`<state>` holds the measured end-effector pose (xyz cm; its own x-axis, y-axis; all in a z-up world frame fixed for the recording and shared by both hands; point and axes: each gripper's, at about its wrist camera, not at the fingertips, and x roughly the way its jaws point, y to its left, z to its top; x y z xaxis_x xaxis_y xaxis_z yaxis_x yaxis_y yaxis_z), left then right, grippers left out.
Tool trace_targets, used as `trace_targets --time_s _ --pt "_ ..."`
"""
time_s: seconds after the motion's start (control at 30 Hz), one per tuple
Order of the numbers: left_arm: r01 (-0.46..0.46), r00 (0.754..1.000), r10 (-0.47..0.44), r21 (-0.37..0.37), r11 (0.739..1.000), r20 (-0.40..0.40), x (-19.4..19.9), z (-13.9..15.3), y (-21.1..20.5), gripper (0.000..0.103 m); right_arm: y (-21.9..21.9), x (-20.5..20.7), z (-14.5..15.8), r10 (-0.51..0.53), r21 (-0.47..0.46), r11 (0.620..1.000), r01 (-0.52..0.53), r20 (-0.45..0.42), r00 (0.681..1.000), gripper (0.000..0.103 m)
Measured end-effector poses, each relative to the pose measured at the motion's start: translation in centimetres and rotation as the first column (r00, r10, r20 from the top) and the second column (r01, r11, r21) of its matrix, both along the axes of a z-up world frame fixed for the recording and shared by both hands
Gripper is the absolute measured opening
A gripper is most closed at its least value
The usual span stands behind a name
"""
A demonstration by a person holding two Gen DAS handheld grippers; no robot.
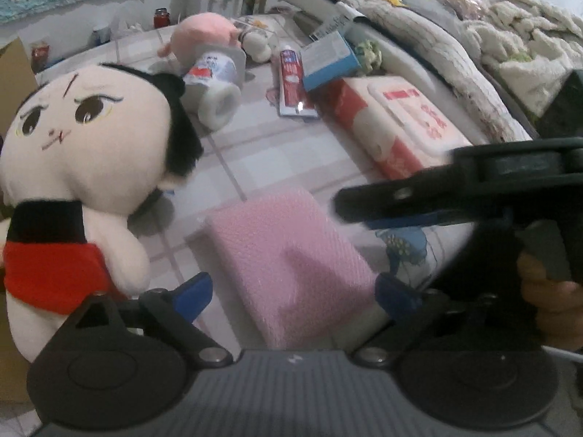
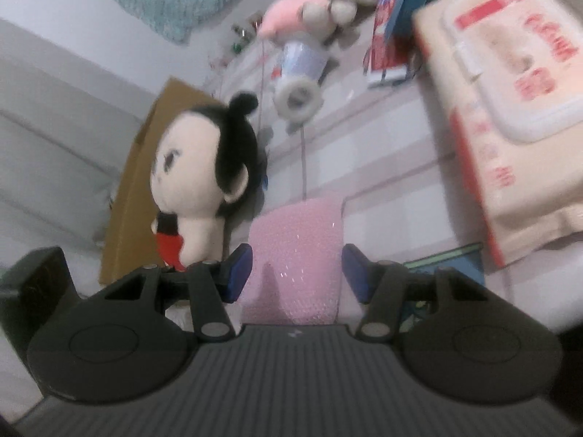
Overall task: Organize soft objects
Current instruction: 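Grasp the pink knitted pad with left tool while right tool grasps the blue bandage box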
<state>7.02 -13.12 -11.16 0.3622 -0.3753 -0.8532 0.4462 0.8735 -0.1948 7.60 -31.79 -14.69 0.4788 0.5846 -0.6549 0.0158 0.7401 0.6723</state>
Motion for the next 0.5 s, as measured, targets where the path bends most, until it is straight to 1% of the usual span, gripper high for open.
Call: trace_targets --time_s 0.03,0.1,0.2,0.33,0.4,0.43,0.5 --pt "-0.002 1.000 0.002 0.005 1.000 -0.010 0.3 0.0 -0.2 0.099 -0.5 -0.4 0.6 -0.017 0.007 1.000 0.017 0.020 1.000 0.056" --pt "-0.008 0.999 0.008 0.024 1.000 -0.034 1.1 -0.2 -1.0 0.100 -1.3 -1.0 1.7 -0.048 0.016 0.999 0.048 0.056 0.997 0.057" --pt "-0.021 0.999 0.023 0.066 0.998 -0.037 2.0 -0.8 -2.7 0.100 -2.1 -1.9 3.5 -0.087 -0.004 0.996 0.088 0.115 0.990 0.059" --pt "-0.016 1.000 0.017 0.156 0.988 -0.005 2.3 -1.9 -4.7 0.100 -3.1 -2.6 5.4 -0.102 -0.046 0.993 0.112 0.172 0.980 0.063" --pt "-0.011 1.000 0.009 0.198 0.980 0.007 2.3 -2.4 -5.4 0.099 -3.2 -2.2 6.2 -0.100 -0.077 0.990 0.117 0.197 0.975 0.064" --pt "-0.010 1.000 0.008 0.213 0.977 0.009 2.2 -2.6 -5.5 0.098 -3.5 -1.9 6.7 -0.101 -0.092 0.988 0.122 0.209 0.973 0.064" --pt "-0.013 1.000 0.011 0.201 0.980 0.013 2.1 -2.6 -5.4 0.095 -4.2 -1.1 7.4 -0.107 -0.114 0.984 0.136 0.226 0.968 0.064"
